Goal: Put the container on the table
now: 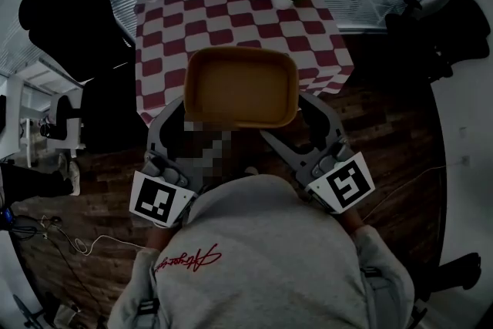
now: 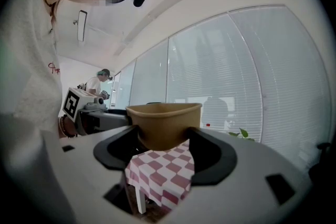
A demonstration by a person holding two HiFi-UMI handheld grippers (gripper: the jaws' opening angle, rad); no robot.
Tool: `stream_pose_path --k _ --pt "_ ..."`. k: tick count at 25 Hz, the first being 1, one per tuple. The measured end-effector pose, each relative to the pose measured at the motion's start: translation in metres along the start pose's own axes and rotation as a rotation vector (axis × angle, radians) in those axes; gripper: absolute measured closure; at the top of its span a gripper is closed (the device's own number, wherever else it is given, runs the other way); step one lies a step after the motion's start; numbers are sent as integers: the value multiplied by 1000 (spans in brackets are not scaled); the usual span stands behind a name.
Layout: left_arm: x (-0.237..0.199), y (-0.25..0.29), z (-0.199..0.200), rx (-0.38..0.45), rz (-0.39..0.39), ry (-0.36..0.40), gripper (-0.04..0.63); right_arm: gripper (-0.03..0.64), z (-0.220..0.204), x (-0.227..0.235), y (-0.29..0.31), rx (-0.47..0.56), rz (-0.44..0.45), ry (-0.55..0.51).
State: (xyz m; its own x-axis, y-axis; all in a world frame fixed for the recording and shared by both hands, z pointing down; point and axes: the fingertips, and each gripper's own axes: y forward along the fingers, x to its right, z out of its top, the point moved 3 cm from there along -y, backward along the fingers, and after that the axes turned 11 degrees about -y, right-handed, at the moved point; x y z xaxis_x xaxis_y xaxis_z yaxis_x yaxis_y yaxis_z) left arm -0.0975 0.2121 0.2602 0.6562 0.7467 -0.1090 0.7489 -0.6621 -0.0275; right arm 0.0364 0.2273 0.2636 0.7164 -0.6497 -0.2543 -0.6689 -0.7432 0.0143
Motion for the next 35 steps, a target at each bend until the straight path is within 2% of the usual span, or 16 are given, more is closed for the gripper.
stream_pose_path --k 14,24,35 --pt "6 -1 -9 -17 40 -4 276 311 -12 2 -4 24 30 31" --pt "-2 22 -5 -10 -1 6 276 311 -13 20 1 12 -1 35" --pt "-36 54 -4 -5 -21 1 276 311 -20 50 33 -1 -17 18"
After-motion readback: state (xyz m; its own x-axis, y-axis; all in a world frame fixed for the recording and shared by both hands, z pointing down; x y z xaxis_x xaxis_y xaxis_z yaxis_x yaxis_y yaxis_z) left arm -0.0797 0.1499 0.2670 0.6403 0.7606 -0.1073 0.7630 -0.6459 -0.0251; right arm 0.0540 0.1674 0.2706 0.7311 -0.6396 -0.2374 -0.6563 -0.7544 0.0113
